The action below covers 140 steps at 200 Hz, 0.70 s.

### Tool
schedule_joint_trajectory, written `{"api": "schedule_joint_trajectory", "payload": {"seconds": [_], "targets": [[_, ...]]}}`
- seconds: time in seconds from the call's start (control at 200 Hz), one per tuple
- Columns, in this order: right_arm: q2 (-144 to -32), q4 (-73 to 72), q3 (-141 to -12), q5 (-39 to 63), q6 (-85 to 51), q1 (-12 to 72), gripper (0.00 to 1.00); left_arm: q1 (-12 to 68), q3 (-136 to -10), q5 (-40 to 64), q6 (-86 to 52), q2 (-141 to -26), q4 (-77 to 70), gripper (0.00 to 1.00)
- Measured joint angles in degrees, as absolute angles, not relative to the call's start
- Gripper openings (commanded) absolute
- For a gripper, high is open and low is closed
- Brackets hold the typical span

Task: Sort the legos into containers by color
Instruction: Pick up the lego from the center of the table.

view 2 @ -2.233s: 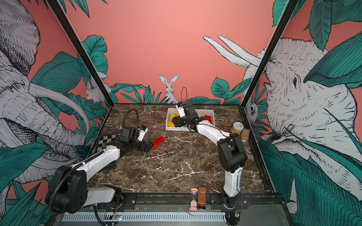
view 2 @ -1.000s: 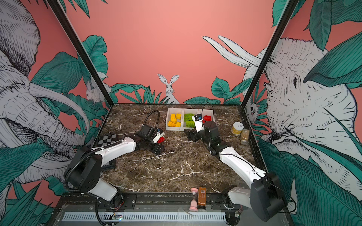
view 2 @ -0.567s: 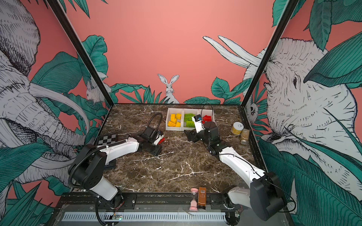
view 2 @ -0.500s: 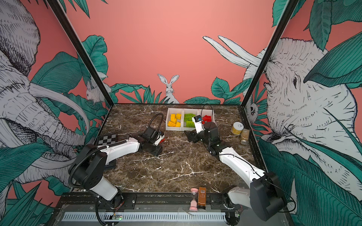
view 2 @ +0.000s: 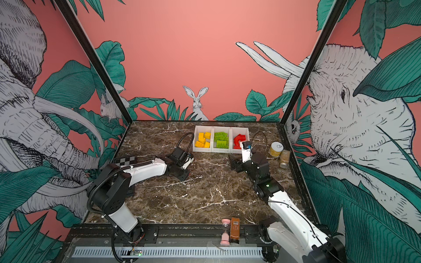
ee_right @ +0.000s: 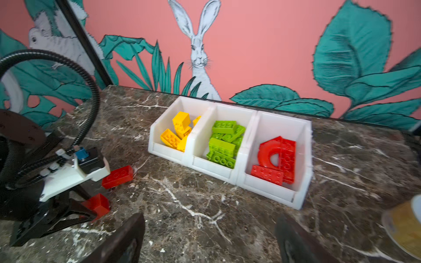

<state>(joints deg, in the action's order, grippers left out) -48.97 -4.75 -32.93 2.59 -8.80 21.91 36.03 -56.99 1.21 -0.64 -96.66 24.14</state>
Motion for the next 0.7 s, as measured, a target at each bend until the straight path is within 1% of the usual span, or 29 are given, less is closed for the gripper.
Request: {"api": "schedule_joint_trajectory", "payload": {"seconds": [0.175, 0.365, 0.495, 0.7], "targets": [[-44.23, 0.05, -31.48, -2.59, -10.37, 20.4, 0.9, 36.36, -62.0, 2.92, -0.62, -96.77, 24.18, 0.16], [-38.15, 5.85, -29.08, -6.9, -13.34, 19.25, 0.92, 36.64, -74.15, 6.92, -0.3, -99.55, 22.31, 0.15], [-34.85, 8.97, -28.36, -8.51, -15.55, 18.92, 0.93, 37.58, -84.27, 9.43, 0.62, -105.38, 20.69, 0.15], [-33.32, 10.87, -26.92, -8.75, -18.79, 18.74, 0.93, 40.66, -98.52, 13.56, 2.66, -117.12, 18.59, 0.16]]}}
